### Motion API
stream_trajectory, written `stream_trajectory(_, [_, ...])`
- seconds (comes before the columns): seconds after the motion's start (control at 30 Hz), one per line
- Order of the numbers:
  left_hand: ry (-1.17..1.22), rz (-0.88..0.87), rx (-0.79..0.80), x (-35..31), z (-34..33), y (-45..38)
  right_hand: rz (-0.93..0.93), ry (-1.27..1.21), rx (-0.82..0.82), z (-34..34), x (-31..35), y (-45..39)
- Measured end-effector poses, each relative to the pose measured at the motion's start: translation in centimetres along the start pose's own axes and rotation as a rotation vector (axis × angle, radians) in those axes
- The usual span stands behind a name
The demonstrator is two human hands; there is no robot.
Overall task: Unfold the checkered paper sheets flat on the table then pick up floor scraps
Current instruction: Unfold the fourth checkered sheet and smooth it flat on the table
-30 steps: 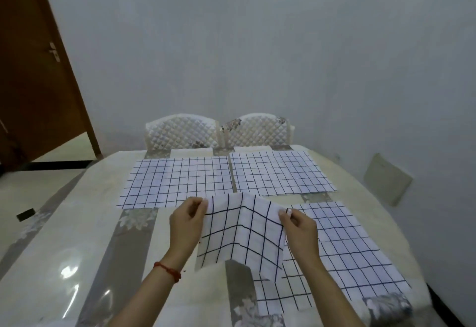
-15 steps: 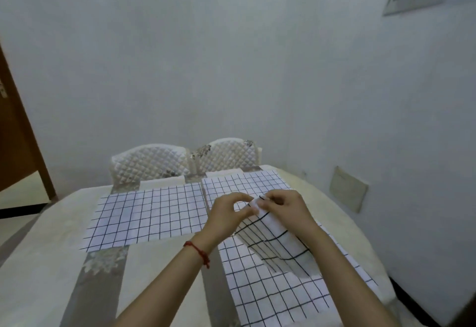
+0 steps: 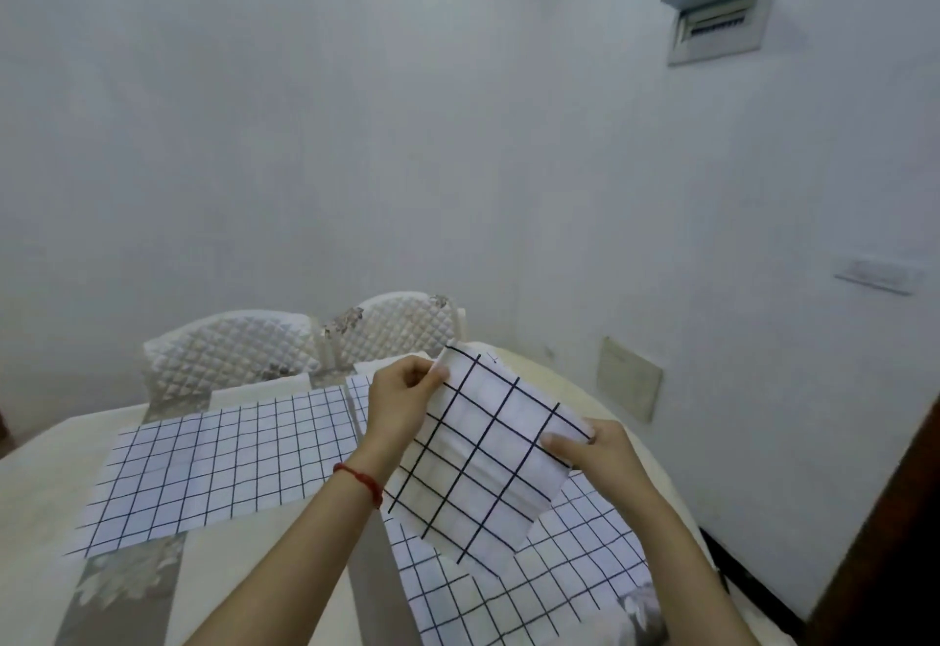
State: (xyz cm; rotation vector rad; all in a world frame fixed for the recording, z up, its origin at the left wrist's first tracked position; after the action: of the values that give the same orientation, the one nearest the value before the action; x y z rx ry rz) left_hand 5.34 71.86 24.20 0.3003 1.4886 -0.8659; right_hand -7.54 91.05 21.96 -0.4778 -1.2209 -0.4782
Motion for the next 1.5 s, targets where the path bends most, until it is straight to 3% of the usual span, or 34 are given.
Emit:
stream_trajectory(0.47, [0.167,0.045,-0.021,0.3,0.3,0.7,0.114,-0.163,-0.203,1.7,1.3,-0.3])
stream_trajectory(0.67, [0.185,0.069,-0.084,0.4,0.7,0.9,0.105,-0.203,-0.167,1.1,2.3,-0.9])
stream_trajectory(0.73, [0.146,0.099,-0.107,0.4,0.4,1.2,0.105,-0.213,-0.186,0.6,2.6,-1.2])
stream_trajectory(0.83, [-0.093,0.146,-0.164,0.6,-0.4,2.2,0.112,-0.202,-0.228,-0.3,2.8,-1.4])
stream_trajectory(0.9, [-0.149,0.082,-0.191,-0.1,-1.3,3.3,0.123,-0.206,-0.263,-1.0,2.7,-1.5])
stream_trajectory(1.0, [-0.154,0.000,-0.071,-0.8,-3.3,4.4,0.129,-0.200,-0.268,-1.9,2.7,-1.5])
stream_trajectory(1.17, [0.031,0.075,0.192,-1.6,-6.1,5.3,0.124,-0.244,-0.175,-3.9,2.9,-1.3])
stream_trajectory(1.37, [0.193,0.096,0.126,-1.7,-5.4,5.0,0.152,-0.293,-0.061,-4.1,3.2,-0.6])
stream_trajectory(1.5, [0.240,0.130,0.079,-1.5,-3.8,4.5,0.149,-0.309,-0.169,-3.4,3.1,-0.7])
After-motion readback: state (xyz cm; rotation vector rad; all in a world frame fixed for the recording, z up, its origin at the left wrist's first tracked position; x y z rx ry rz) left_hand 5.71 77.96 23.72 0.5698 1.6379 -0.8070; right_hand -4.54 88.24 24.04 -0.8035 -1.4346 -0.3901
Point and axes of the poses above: each hand's wrist, its own y-axis away from the middle knuckle, its own z-axis out of the back of the hand, x = y × z, the point moved 2 cm from there along -y, towards the middle knuckle, and after that the axes turned 11 degrees about x, right-handed, at the moved point
